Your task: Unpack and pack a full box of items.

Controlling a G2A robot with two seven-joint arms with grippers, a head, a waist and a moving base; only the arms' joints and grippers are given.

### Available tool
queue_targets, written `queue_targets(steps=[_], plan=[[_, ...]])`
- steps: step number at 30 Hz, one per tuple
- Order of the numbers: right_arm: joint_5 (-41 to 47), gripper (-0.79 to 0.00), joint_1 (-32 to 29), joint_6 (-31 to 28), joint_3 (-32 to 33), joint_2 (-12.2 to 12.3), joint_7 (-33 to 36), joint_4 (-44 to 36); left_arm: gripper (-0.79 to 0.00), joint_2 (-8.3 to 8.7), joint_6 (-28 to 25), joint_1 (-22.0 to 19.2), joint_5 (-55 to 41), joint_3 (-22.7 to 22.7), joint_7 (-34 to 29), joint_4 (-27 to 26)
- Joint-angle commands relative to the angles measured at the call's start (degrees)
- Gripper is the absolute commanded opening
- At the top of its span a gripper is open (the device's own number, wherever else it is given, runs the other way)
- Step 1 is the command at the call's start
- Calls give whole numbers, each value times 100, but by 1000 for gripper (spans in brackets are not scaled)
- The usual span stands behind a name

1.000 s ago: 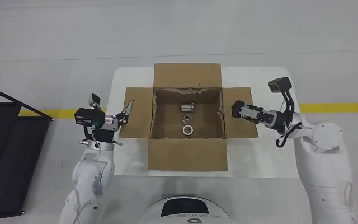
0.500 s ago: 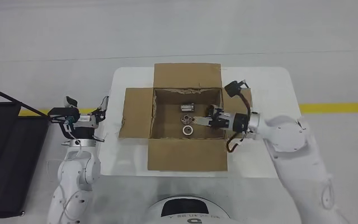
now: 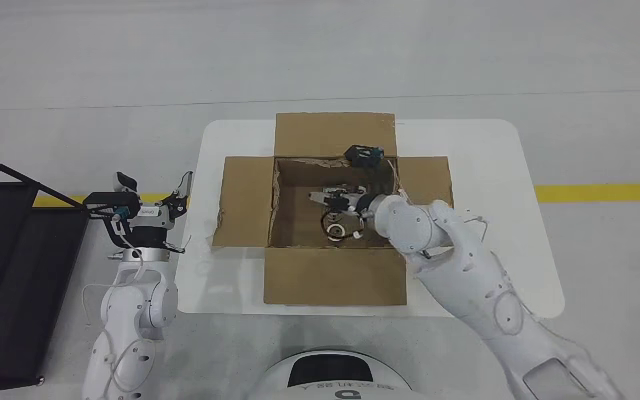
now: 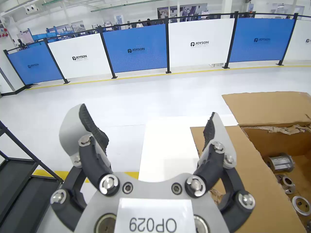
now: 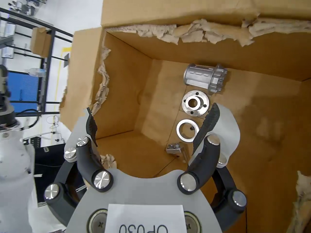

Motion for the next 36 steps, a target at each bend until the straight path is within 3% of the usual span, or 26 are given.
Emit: queue_targets(steps=[1, 10, 12, 17, 36], plan=[[12, 0, 4, -4, 0, 0, 9, 1, 0, 0, 0, 0, 0, 0, 0, 0], [-253, 0, -5, 67, -47, -3, -153, 41, 0, 0, 0, 0, 0, 0, 0, 0], [-933, 0, 69, 654, -323, -49, -364, 119, 0, 0, 0, 0, 0, 0, 0, 0], [-1652, 0, 600, 1721, -1213, -361, -356, 857, 0, 0, 0, 0, 0, 0, 0, 0], [-1663, 0, 1682, 2653, -2339, -1392, -573, 2893, 0, 0, 0, 0, 0, 0, 0, 0]])
